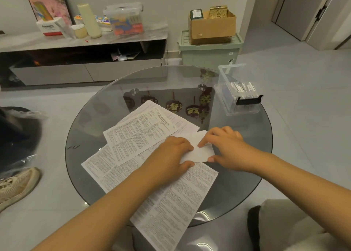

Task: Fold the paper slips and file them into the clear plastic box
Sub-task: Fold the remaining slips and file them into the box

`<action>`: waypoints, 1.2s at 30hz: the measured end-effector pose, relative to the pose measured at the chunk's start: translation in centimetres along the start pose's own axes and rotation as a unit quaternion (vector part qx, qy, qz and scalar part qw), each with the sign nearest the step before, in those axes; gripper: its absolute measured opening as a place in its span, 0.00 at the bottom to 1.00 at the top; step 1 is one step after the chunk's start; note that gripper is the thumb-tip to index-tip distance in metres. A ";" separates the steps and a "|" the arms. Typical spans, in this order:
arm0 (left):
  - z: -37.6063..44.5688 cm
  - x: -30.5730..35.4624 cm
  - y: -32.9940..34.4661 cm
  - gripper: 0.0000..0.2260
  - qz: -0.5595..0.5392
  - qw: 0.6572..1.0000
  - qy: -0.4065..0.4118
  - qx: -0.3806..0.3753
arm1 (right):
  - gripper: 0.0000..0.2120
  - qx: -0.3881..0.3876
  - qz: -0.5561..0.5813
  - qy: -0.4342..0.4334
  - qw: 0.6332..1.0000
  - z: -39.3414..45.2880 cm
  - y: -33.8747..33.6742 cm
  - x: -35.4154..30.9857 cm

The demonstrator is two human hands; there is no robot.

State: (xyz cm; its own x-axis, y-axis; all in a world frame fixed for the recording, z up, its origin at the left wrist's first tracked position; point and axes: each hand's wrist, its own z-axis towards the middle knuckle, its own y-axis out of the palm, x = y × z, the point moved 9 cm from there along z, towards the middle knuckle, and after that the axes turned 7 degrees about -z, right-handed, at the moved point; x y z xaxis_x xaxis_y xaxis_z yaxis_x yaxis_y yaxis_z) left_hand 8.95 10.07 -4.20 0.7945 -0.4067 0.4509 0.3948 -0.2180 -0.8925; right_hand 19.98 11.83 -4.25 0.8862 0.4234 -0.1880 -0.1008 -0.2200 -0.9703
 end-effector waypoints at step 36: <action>1.6 -0.3 -1.1 0.10 -0.022 0.992 -0.050 0.110 | 0.14 0.025 0.048 0.044 0.998 0.9 -1.2 1.7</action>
State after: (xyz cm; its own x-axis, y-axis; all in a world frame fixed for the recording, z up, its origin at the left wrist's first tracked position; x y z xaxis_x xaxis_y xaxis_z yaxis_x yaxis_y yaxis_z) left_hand 8.97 11.84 -3.34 0.8121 -0.3087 0.4953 0.5122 -0.0297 -0.8584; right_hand 21.16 13.56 -3.57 0.9073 0.3241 -0.2678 -0.2068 -0.2107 -0.9554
